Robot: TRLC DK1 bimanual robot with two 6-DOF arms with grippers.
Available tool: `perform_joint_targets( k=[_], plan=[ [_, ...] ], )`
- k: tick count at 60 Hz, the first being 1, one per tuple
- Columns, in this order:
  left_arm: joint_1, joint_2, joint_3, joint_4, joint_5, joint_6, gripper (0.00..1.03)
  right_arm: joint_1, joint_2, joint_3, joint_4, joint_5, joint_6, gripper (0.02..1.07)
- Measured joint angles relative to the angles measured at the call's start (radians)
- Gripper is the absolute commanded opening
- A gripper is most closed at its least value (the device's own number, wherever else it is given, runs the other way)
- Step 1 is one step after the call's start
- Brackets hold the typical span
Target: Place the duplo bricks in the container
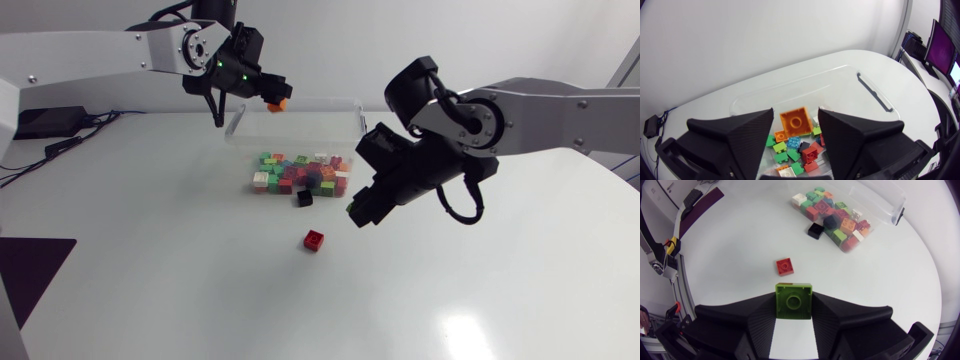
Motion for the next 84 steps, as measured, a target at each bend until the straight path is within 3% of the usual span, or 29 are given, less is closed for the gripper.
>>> perform_joint_targets(
  k=[17, 30, 51, 76, 80, 84],
  plan=[
    [0.000, -0.010, -0.004, -0.062, 0.000, 0.000, 0.98, -0.069, 0.000, 0.113, 0.005, -0.014, -0.029, 0.34],
    [-0.008, -0.177, -0.149, -0.127, -0.004, 0.010, 0.98, -0.093, 0.045, 0.203, 0.066, -0.014, -0.034, 0.34],
    [-0.097, -0.344, -0.452, -0.143, -0.003, 0.058, 0.98, -0.121, 0.246, 0.373, 0.122, -0.034, -0.036, 0.34],
    [-0.177, -0.344, -0.588, -0.141, -0.004, 0.080, 0.98, -0.136, 0.384, 0.563, 0.177, -0.072, -0.035, 0.36],
    [-0.189, -0.336, -0.593, -0.142, -0.004, 0.079, 0.98, -0.139, 0.408, 0.592, 0.185, -0.074, -0.034, 0.45],
    [-0.201, -0.317, -0.593, -0.142, -0.004, 0.075, 0.98, -0.140, 0.441, 0.627, 0.198, -0.074, -0.028, 0.78]
  ],
)
